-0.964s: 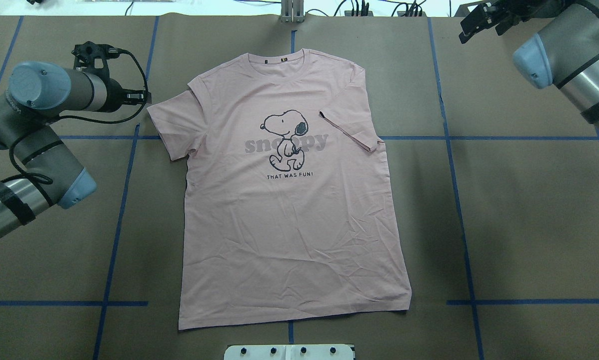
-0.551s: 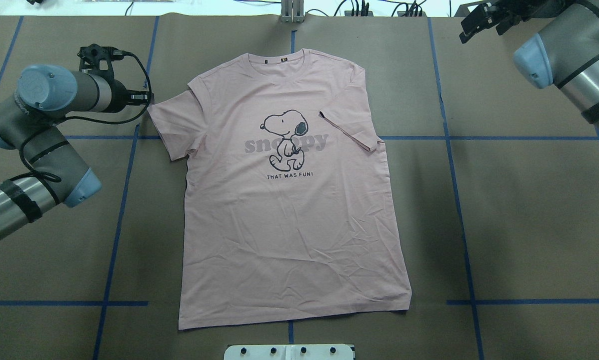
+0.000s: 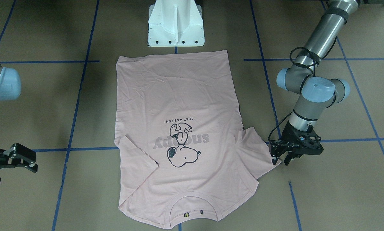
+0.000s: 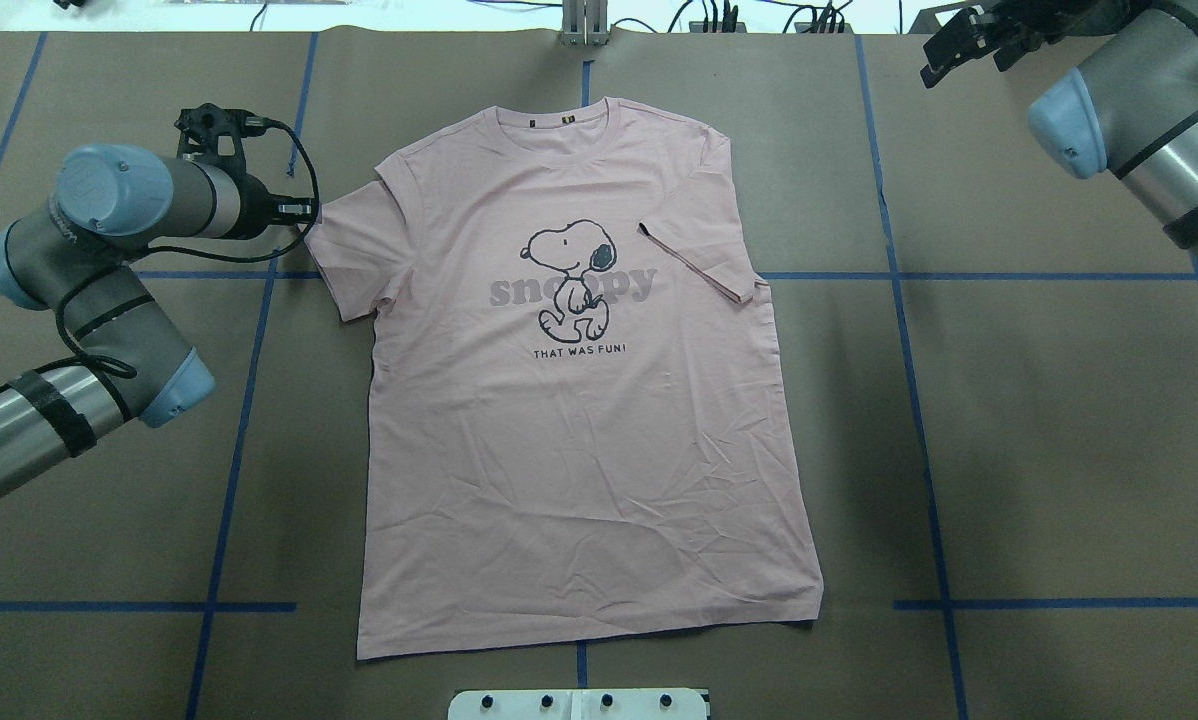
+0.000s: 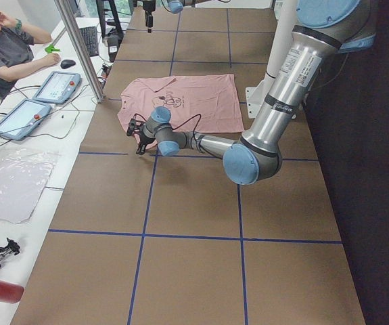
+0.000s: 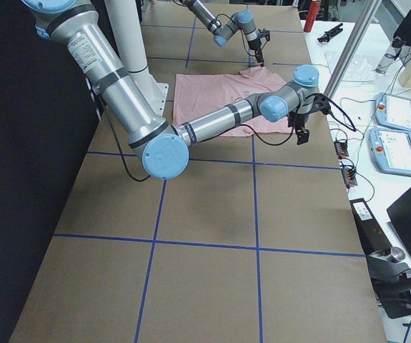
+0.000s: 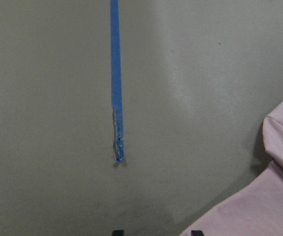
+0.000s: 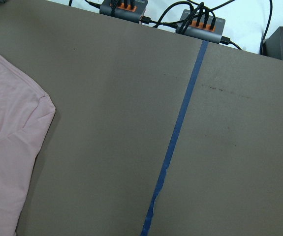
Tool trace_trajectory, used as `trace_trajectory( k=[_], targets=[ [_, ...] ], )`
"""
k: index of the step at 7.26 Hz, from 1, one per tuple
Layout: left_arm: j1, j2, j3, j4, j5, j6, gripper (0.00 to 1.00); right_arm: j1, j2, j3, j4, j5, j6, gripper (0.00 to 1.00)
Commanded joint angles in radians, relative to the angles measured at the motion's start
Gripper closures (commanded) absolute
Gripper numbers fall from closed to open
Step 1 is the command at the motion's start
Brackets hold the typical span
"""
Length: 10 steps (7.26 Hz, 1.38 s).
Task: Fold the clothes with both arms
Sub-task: 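Move the left gripper to the sleeve nearest it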
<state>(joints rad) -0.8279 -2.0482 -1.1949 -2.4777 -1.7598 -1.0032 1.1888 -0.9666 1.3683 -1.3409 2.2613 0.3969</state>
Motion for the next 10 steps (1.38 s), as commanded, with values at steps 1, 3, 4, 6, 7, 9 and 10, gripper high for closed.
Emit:
trace_trajectory(
  k=[1, 3, 4, 6, 7, 9, 10],
  targets=[
    [0.009, 0.0, -0.003, -0.001, -0.001, -0.002, 0.72, 0.0, -0.001, 0.0, 0.0, -0.002, 0.0, 0.0],
    [0.009, 0.002, -0.012, -0.001, -0.004, 0.006, 1.0, 0.0, -0.001, 0.0, -0.001, -0.002, 0.0, 0.0],
    [0.009, 0.003, -0.047, 0.011, -0.009, 0.011, 1.0, 0.0, 0.0, 0.0, 0.0, -0.002, 0.0, 0.0],
    [0.01, -0.01, -0.127, 0.142, -0.009, 0.011, 1.0, 0.0, 0.0, 0.0, -0.001, -0.002, 0.0, 0.0],
    [0.012, -0.047, -0.185, 0.274, -0.007, 0.011, 1.0, 0.0, 0.0, 0.0, -0.001, -0.002, 0.002, 0.0],
    [0.021, -0.203, -0.201, 0.562, -0.007, -0.001, 1.0, -0.002, 0.0, 0.0, -0.001, -0.002, 0.002, 0.0],
    [0.029, -0.255, -0.183, 0.621, -0.006, -0.018, 1.0, -0.003, 0.0, -0.002, -0.001, -0.003, 0.002, 0.0]
  ],
)
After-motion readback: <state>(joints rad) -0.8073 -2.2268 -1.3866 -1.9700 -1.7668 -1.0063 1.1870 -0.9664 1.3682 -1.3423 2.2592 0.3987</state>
